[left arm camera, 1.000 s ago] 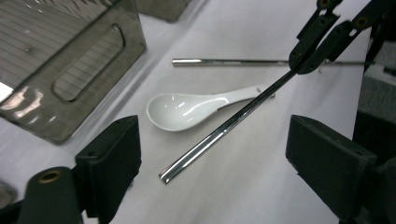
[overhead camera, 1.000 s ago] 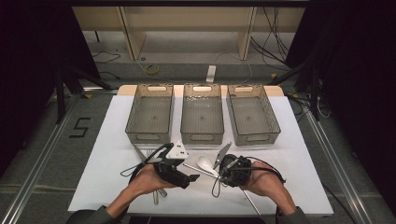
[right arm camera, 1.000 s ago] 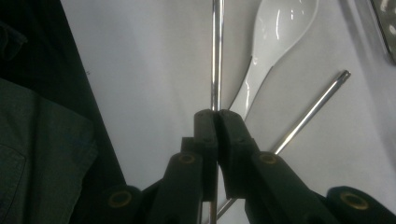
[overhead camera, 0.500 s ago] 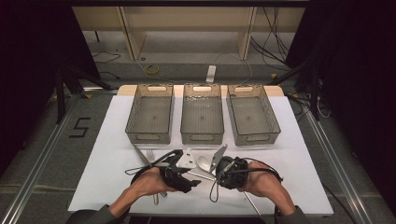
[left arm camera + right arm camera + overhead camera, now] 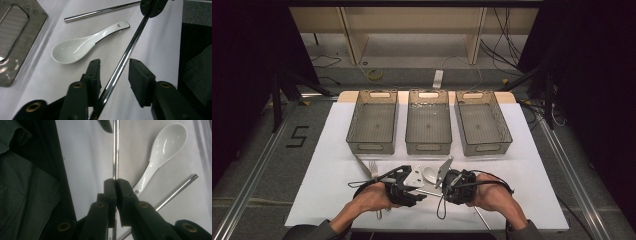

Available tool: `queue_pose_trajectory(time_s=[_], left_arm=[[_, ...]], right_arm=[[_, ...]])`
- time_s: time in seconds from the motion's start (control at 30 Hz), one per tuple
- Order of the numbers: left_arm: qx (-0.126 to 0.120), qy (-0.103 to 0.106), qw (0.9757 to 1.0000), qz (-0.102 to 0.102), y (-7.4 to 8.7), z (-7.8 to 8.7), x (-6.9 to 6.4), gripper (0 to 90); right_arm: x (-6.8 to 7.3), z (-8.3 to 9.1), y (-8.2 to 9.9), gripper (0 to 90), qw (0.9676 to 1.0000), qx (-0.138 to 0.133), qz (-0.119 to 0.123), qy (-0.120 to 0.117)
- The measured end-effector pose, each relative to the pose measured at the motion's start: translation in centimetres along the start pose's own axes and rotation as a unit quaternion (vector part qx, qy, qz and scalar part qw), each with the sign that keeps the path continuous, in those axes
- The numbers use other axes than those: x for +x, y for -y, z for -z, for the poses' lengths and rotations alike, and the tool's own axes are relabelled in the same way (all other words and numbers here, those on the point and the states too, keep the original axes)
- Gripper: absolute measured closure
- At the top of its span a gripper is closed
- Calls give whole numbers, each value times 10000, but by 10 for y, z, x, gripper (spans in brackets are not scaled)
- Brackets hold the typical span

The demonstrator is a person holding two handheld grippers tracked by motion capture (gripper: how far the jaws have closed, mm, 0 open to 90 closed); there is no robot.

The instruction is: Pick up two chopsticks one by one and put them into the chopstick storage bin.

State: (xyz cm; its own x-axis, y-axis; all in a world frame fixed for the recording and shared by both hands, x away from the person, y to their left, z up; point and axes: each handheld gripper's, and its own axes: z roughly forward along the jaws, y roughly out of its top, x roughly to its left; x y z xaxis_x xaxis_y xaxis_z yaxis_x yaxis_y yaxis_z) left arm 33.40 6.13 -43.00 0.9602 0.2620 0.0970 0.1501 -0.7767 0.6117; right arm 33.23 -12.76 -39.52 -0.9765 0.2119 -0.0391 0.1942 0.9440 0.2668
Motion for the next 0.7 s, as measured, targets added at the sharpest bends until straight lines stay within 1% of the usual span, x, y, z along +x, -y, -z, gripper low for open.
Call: queue_pose_trajectory(time_s=[0.03, 0.07, 0.1, 0.13, 0.17, 0.2, 0.23, 0.27, 0.3, 0.33, 0.37, 0.4, 0.43, 0.47, 0.5, 0.53, 0.57, 0.6, 0.63, 0.67, 0.7], left_arm=[[5, -5, 10000, -17, 0, 0, 0, 669], [-4, 12, 10000, -20, 1, 0, 0, 669], [22, 48, 9999, -93, 1, 1, 0, 690], [6, 74, 9999, -83, 1, 1, -1, 690], [50, 95, 9998, -163, 0, 2, -1, 710], [40, 127, 9998, -178, 1, 1, -2, 710], [67, 187, 9995, -232, 1, 1, -3, 730], [81, 214, 9994, -253, 1, 1, -3, 730], [125, 284, 9991, -303, 2, 1, -3, 750], [122, 320, 9989, -304, 2, 1, -3, 750], [144, 410, 9984, -363, 4, -1, -4, 771], [144, 410, 9984, -363, 4, -1, -4, 788], [156, 453, 9980, -414, 4, -1, -5, 788], [163, 524, 9976, -430, 4, -1, -6, 831], [152, 533, 9977, -398, 4, -1, -7, 834], [152, 533, 9977, -398, 4, -1, -7, 835], [172, 488, 9980, -360, 4, -1, -6, 835], [186, 471, 9981, -358, 5, -1, -5, 835], [155, 445, 9984, -301, 5, 0, -3, 836], [137, 435, 9986, -265, 5, 2, -2, 836], [100, 406, 9989, -230, 5, 3, -1, 836]], right_arm=[[1, -1, 0, 869, 10000, -17, 8, 12], [1, -1, 0, 869, 10000, -17, 8, 12], [3, 0, 0, 869, 10000, 3, 31, 34], [3, 0, 0, 869, 10000, 3, 31, 34], [3, 0, 0, 868, 9999, 24, 109, 27], [3, 0, 0, 868, 9999, 24, 109, 27], [3, 0, 0, 867, 9998, 26, 172, -19], [3, 0, 0, 867, 9998, 26, 172, -19], [3, -1, 2, 863, 9997, -8, 237, -39], [3, -1, 2, 863, 9997, -8, 237, -39], [2, -2, 2, 854, 9997, -46, 234, -54], [1, -2, 3, 842, 9997, -93, 244, -34], [1, -2, 3, 842, 9997, -93, 244, -34], [-3, -1, 4, 807, 9998, -203, 46, 57], [-6, 1, 5, 832, 9996, -256, -121, 62], [-6, 1, 5, 832, 9996, -256, -121, 62], [-9, 3, 7, 788, 9994, -301, -145, 88], [-10, 6, 9, 762, 9988, -395, -241, 142], [-9, 12, 10, 699, 9981, -480, -326, 204], [-9, 12, 10, 699, 9981, -480, -326, 204], [-10, 18, 11, 629, 9968, -590, -443, 322]])
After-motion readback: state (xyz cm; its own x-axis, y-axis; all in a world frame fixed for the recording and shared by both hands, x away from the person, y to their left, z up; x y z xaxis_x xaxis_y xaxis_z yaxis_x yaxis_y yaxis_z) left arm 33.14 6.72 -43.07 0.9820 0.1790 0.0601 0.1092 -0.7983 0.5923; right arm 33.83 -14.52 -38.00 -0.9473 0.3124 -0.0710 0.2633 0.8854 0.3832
